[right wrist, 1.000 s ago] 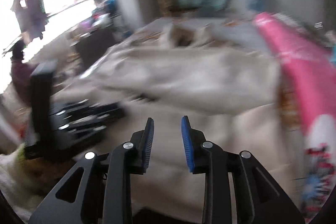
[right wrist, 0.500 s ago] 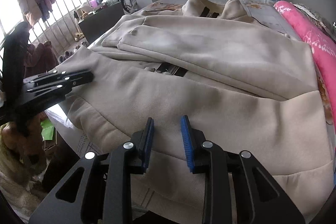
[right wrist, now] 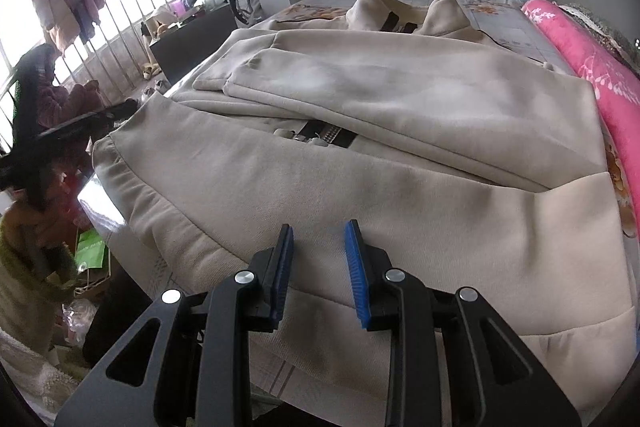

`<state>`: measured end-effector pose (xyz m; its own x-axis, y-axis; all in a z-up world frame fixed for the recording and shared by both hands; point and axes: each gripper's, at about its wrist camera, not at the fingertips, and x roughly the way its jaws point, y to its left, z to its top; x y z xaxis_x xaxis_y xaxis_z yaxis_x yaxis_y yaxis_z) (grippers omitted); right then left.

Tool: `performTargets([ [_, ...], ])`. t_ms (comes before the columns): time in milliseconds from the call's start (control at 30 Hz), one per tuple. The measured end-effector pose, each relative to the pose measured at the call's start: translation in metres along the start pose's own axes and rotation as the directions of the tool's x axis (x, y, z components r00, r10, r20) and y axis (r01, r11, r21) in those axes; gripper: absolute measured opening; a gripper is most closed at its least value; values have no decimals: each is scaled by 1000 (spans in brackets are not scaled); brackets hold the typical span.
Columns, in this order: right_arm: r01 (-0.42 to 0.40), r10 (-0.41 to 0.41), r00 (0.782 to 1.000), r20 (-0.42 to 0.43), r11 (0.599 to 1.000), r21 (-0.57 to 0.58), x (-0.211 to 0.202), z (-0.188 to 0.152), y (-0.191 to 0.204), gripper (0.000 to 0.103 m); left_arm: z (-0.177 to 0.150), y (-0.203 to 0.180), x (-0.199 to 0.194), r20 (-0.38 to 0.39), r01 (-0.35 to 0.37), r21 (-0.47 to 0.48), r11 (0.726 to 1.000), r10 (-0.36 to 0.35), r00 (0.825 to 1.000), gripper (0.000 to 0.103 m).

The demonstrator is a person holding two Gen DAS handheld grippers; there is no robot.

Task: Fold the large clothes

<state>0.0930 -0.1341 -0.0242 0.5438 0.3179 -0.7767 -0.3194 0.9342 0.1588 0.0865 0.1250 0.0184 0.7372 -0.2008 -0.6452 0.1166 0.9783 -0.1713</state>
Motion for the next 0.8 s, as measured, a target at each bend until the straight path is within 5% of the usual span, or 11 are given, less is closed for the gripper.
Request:
performTargets([
  [200, 5, -5, 1000, 5, 1000, -1, 0, -1, 1, 27, -29, -79, -11, -67, 212, 150, 966, -204, 977, 15],
  [300, 7, -7, 1000, 6, 1000, -1, 0, -1, 1, 27, -51, -102, 19, -149, 126, 241, 962, -91, 985, 18],
  [367, 11, -11, 1000, 4, 1000, -3, -1, -1, 2, 27, -57, -106, 18, -122, 98, 277, 956, -66, 990, 18],
  [533, -4, 5, 999, 38, 1000, -30, -22, 1, 12, 29, -47, -95, 19, -155, 112, 206, 972, -81, 985, 18],
  [600, -30, 34, 998, 57, 997, -70, -32, -3, 22, 39, -46, -90, 20, -162, 118, 182, 976, -88, 983, 18],
  [800, 15, -14, 1000, 9, 994, -111, -16, -22, 32, 43, -40, -85, 16, -170, 133, 129, 983, -110, 979, 20],
])
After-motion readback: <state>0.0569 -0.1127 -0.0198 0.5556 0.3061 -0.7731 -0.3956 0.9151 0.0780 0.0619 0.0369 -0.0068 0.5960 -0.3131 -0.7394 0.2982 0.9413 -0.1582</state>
